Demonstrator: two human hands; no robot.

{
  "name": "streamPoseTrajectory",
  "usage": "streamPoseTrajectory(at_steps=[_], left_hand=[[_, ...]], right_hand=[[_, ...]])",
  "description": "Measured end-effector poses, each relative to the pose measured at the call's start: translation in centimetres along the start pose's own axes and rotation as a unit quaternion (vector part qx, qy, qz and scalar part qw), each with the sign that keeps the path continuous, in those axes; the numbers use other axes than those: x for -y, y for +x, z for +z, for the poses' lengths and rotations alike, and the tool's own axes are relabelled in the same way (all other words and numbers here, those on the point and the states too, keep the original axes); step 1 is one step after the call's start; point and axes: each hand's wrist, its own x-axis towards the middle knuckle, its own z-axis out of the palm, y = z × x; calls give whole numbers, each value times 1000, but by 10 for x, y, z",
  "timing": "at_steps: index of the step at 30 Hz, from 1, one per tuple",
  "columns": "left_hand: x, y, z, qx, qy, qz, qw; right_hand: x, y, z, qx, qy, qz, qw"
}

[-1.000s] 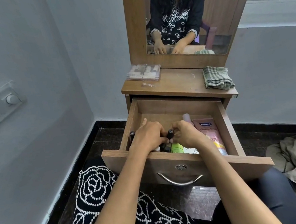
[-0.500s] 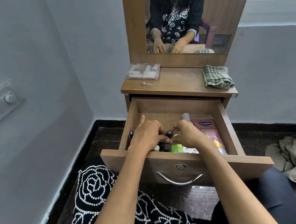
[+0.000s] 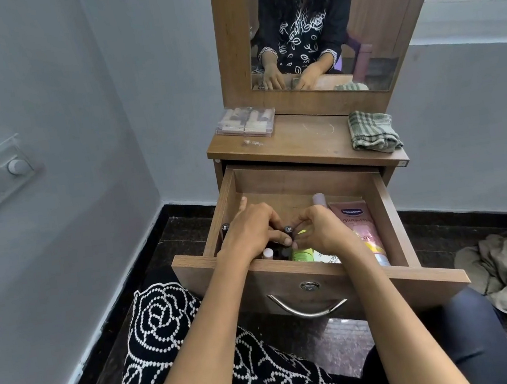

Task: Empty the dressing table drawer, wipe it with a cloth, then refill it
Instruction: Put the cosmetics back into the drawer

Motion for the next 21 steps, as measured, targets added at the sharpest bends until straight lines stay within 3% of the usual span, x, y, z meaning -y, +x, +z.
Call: streamPoseTrajectory(at_steps=[12, 18, 21], left_hand=[[-11, -10, -9, -4, -59, -19, 998], [-11, 1, -23, -149, -189, 11, 971], [-8, 22, -42, -226, -181, 33, 957]], right_hand=[[-4, 1, 1, -103, 57, -43, 992], [15, 7, -8, -194, 69, -89, 975], [36, 18, -18, -247, 98, -120, 956]])
